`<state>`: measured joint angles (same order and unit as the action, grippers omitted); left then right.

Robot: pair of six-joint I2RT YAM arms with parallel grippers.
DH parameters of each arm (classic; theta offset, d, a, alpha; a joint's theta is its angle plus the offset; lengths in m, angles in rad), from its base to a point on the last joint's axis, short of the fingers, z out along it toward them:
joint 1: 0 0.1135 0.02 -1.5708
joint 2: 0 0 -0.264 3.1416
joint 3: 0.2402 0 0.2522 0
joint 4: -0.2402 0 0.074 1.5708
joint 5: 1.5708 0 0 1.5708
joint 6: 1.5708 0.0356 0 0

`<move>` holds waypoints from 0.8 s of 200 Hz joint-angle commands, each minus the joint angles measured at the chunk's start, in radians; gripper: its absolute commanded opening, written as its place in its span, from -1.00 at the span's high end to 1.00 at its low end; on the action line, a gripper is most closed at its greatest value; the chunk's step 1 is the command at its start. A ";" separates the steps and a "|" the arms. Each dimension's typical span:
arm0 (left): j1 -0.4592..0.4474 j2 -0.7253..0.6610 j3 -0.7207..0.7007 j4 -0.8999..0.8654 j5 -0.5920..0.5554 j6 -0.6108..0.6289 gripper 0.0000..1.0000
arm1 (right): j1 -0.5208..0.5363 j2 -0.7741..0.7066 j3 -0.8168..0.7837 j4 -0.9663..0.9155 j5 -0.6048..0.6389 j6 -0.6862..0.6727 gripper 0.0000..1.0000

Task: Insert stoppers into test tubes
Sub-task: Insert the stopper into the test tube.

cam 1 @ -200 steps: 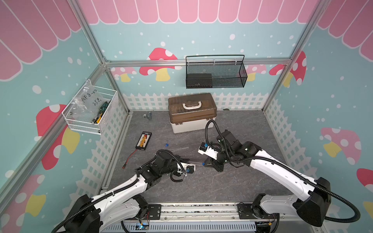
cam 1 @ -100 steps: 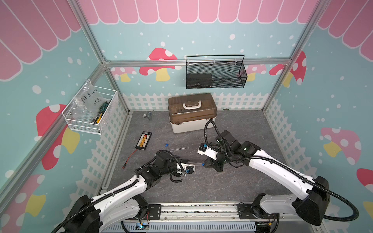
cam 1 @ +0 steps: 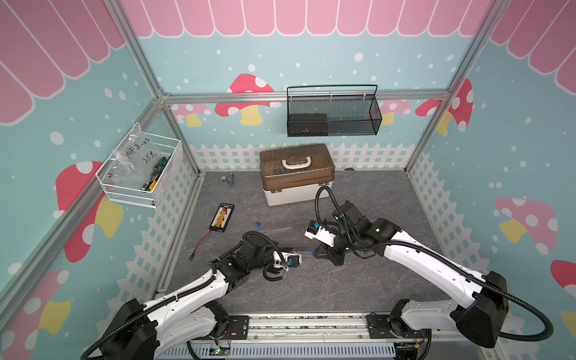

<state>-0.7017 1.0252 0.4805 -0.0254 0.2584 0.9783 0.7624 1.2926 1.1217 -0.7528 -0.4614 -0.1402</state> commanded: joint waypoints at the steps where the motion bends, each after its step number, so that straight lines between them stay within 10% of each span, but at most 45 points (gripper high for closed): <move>1: -0.016 0.005 0.036 0.047 0.047 -0.033 1.00 | 0.021 0.017 0.029 0.062 -0.028 -0.007 0.83; 160: -0.016 -0.008 0.026 0.101 0.106 -0.093 1.00 | 0.023 0.017 0.022 0.061 -0.004 -0.004 0.85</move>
<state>-0.7017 1.0294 0.4805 -0.0254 0.2626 0.9031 0.7673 1.2949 1.1217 -0.7410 -0.4408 -0.1326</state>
